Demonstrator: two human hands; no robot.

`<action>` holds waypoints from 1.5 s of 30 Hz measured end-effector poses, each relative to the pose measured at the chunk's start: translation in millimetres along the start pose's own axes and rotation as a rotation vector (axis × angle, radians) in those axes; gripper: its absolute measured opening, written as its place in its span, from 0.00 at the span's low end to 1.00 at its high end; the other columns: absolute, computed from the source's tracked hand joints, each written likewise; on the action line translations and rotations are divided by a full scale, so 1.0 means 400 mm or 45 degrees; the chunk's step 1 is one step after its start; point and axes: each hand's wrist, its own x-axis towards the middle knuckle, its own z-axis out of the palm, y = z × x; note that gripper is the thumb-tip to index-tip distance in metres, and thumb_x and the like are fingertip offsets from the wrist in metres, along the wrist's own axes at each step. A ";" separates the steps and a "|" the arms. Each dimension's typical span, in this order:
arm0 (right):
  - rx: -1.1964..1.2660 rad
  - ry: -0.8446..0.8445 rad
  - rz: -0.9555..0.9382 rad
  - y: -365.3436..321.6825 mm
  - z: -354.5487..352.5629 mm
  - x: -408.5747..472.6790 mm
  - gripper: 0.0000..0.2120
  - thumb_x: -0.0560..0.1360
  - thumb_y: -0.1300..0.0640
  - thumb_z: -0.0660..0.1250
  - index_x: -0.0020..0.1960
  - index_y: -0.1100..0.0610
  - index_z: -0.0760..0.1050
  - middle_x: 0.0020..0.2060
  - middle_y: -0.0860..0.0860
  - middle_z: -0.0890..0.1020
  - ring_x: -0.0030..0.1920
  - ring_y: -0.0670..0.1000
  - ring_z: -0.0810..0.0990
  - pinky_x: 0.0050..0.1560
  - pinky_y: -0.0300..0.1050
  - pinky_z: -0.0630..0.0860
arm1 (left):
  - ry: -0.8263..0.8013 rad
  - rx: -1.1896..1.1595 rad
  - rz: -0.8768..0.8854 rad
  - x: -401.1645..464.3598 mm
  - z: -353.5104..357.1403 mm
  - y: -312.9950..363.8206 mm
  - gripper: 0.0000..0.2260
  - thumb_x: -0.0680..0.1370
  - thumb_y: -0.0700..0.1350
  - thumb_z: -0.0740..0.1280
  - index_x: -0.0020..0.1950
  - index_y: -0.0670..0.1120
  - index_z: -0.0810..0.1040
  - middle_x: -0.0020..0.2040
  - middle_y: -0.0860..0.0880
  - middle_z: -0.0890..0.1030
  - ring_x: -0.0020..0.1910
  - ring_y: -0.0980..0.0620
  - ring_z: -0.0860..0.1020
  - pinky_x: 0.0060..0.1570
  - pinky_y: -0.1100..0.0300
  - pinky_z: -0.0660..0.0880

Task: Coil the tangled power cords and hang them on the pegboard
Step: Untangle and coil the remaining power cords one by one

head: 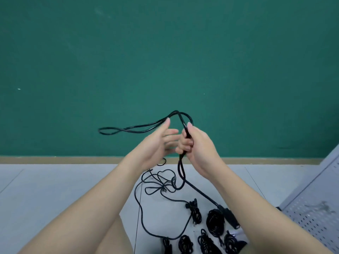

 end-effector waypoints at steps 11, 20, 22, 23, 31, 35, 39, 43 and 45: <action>-0.096 0.012 0.001 0.008 -0.131 0.151 0.08 0.86 0.59 0.59 0.55 0.62 0.74 0.41 0.55 0.77 0.44 0.55 0.78 0.51 0.46 0.79 | -0.029 0.545 -0.046 0.022 0.031 -0.137 0.12 0.88 0.46 0.55 0.49 0.42 0.70 0.41 0.39 0.84 0.46 0.40 0.85 0.49 0.43 0.82; -1.324 -0.746 0.443 0.128 -0.153 0.117 0.20 0.82 0.44 0.65 0.49 0.62 0.80 0.38 0.56 0.86 0.39 0.51 0.84 0.56 0.53 0.81 | 0.286 0.081 0.067 0.097 -0.047 -0.131 0.15 0.88 0.51 0.55 0.47 0.42 0.69 0.38 0.37 0.82 0.36 0.39 0.83 0.33 0.49 0.81; -1.429 -0.651 0.446 0.127 -0.156 0.109 0.20 0.84 0.45 0.61 0.43 0.57 0.78 0.26 0.51 0.80 0.30 0.48 0.79 0.48 0.53 0.80 | 0.352 0.103 0.065 0.103 -0.063 -0.117 0.15 0.88 0.52 0.54 0.49 0.42 0.69 0.38 0.39 0.84 0.38 0.41 0.85 0.28 0.53 0.80; -1.453 -0.581 0.417 0.119 -0.161 0.109 0.21 0.84 0.44 0.60 0.40 0.56 0.76 0.23 0.47 0.75 0.26 0.47 0.74 0.40 0.49 0.77 | 0.394 0.147 0.053 0.108 -0.074 -0.112 0.16 0.88 0.53 0.55 0.49 0.42 0.70 0.38 0.40 0.84 0.36 0.43 0.85 0.26 0.56 0.78; -1.048 -0.214 0.283 0.045 -0.211 0.117 0.22 0.86 0.43 0.55 0.37 0.53 0.62 0.27 0.47 0.61 0.27 0.50 0.57 0.28 0.42 0.60 | 0.508 1.311 -0.286 0.129 -0.154 -0.120 0.29 0.84 0.64 0.52 0.36 0.44 0.74 0.29 0.51 0.72 0.31 0.47 0.73 0.32 0.58 0.66; -0.689 -0.070 0.228 0.021 -0.222 0.116 0.23 0.86 0.44 0.55 0.36 0.52 0.59 0.29 0.50 0.57 0.29 0.50 0.50 0.31 0.44 0.49 | 0.470 1.675 -0.296 0.119 -0.195 -0.168 0.23 0.83 0.63 0.59 0.52 0.45 0.80 0.49 0.49 0.80 0.55 0.43 0.81 0.50 0.54 0.75; -0.646 -0.229 0.285 0.021 -0.220 0.100 0.24 0.85 0.43 0.56 0.36 0.55 0.58 0.30 0.53 0.55 0.29 0.50 0.50 0.31 0.46 0.48 | 0.129 1.173 -0.009 0.117 -0.147 -0.149 0.27 0.80 0.60 0.68 0.78 0.61 0.66 0.73 0.62 0.69 0.71 0.62 0.69 0.69 0.59 0.65; -0.386 -0.208 0.234 0.008 -0.209 0.081 0.22 0.82 0.43 0.59 0.36 0.56 0.65 0.29 0.52 0.55 0.27 0.48 0.51 0.28 0.42 0.52 | -0.109 0.824 0.062 0.112 -0.065 -0.146 0.11 0.86 0.49 0.62 0.55 0.48 0.83 0.55 0.56 0.86 0.58 0.61 0.81 0.64 0.60 0.73; -0.124 -0.112 0.140 -0.017 -0.218 0.083 0.18 0.82 0.46 0.59 0.38 0.56 0.68 0.29 0.50 0.57 0.25 0.47 0.54 0.26 0.40 0.56 | -0.131 0.753 0.006 0.113 -0.045 -0.155 0.19 0.85 0.56 0.59 0.46 0.46 0.82 0.44 0.52 0.85 0.53 0.53 0.84 0.65 0.52 0.74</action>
